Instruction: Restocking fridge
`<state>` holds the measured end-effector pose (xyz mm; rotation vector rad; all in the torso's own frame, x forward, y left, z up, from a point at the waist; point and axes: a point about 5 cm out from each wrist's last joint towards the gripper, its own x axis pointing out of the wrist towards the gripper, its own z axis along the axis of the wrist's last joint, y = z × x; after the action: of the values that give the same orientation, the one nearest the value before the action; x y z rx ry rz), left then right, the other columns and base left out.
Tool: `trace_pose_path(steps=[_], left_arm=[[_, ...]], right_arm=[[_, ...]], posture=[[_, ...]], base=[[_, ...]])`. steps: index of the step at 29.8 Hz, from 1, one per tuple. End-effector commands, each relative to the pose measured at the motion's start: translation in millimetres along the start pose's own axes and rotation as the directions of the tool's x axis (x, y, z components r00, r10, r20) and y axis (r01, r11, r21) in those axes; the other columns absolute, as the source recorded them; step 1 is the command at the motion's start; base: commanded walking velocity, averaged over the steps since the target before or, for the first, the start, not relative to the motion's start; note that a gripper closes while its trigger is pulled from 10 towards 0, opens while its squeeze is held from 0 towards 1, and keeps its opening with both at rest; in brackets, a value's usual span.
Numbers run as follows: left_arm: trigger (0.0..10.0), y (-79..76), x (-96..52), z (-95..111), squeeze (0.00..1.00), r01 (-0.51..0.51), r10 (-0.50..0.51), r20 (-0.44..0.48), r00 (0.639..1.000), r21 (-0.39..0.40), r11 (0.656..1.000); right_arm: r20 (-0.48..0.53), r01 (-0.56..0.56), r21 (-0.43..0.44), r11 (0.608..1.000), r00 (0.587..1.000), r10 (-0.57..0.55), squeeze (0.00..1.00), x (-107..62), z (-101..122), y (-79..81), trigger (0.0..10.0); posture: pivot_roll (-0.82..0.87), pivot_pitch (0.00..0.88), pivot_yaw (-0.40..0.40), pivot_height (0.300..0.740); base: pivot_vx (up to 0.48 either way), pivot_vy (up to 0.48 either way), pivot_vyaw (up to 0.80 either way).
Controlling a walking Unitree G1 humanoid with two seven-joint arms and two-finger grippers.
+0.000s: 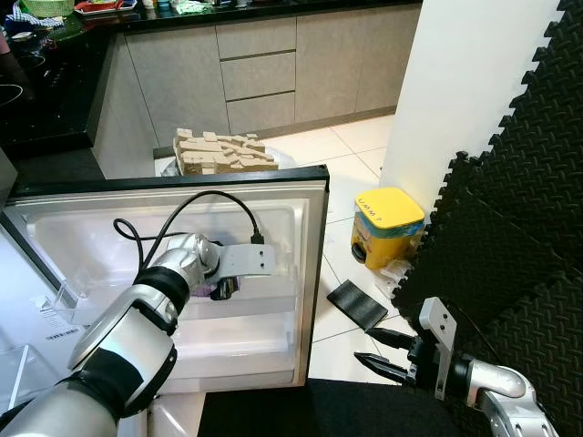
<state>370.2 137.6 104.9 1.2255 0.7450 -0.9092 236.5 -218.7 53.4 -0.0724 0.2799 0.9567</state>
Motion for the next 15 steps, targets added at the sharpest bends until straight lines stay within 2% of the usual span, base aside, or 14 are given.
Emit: trace_pose_path(steps=[1, 6, 12, 15], left_arm=[[10.0, -9.4, 6.4, -2.5, 0.00, 0.031, -0.031, -0.003, 1.000, -0.029, 0.999], [10.0, -11.3, 8.2, -4.1, 0.00, 0.028, -0.029, -0.025, 0.999, -0.016, 0.999], [10.0, -7.1, 6.5, -12.2, 0.00, -0.025, 0.028, -0.095, 0.995, 0.029, 0.999], [10.0, -6.6, 6.2, -13.1, 0.00, -0.031, 0.034, -0.100, 0.994, 0.029, 0.999]], right_arm=[[-0.018, -0.003, 0.001, 1.000, 1.000, 0.003, 0.00, 0.3, -3.7, 0.8, 10.0], [-0.019, 0.003, 0.000, 1.000, 1.000, -0.003, 0.00, 0.3, -4.1, 0.3, 10.0], [-0.018, 0.005, -0.001, 1.000, 1.000, -0.005, 0.00, 0.6, -4.7, 0.3, 10.0], [-0.018, 0.005, -0.001, 1.000, 1.000, -0.006, 0.00, 0.6, -4.7, 0.2, 10.0]], posture=[[-0.09, 0.011, 0.057, 0.740], [-0.09, 0.012, 0.058, 0.740], [-0.09, 0.009, 0.058, 0.740], [-0.09, 0.009, 0.058, 0.740]], base=[[0.000, 0.000, 0.00], [0.000, 0.000, 0.00], [0.000, 0.000, 0.00], [0.000, 0.000, 0.00]])
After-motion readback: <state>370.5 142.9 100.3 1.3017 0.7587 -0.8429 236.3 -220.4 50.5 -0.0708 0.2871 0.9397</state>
